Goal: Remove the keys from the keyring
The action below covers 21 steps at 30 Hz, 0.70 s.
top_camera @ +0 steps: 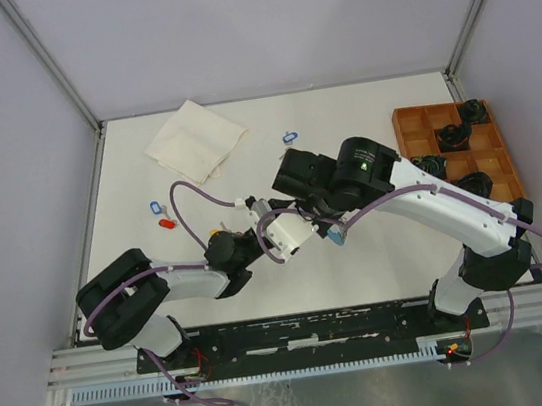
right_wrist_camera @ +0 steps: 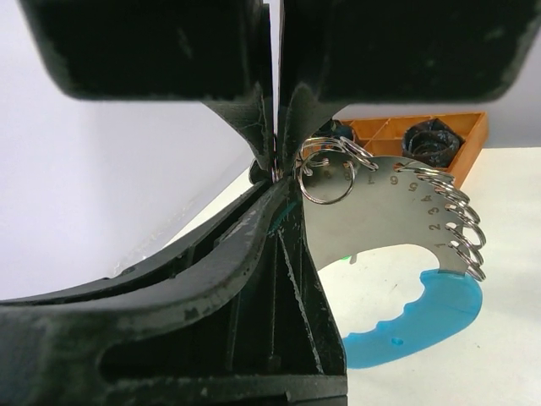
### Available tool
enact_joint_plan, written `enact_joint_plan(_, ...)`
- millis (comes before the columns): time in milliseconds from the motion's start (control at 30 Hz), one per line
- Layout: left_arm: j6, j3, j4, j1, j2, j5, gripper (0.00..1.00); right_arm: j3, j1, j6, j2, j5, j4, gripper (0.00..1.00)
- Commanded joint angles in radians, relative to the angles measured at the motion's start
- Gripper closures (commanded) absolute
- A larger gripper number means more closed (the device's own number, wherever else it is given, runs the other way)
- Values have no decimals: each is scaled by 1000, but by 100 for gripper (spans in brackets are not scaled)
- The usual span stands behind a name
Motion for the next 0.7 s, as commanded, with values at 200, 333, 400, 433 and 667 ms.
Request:
enact_joint_plan(200, 100, 6, 200, -9, -20, -41, 97, 75, -4, 31, -3, -79, -154, 98)
enact_joint_plan(333, 111, -20, 201, -8, -55, -69, 97, 114, -57, 32, -16, -181, -147, 88)
enact_joint_plan(400, 115, -28, 199, -9, -71, -67, 97, 118, -88, 30, -23, -225, -136, 83)
enact_joint_plan(433, 118, -31, 200, -8, -78, -66, 97, 112, -103, 30, -28, -249, -128, 79)
enact_joint_plan(667, 132, -58, 200, -9, -120, -60, 97, 112, -226, 24, -103, -423, -46, 51)
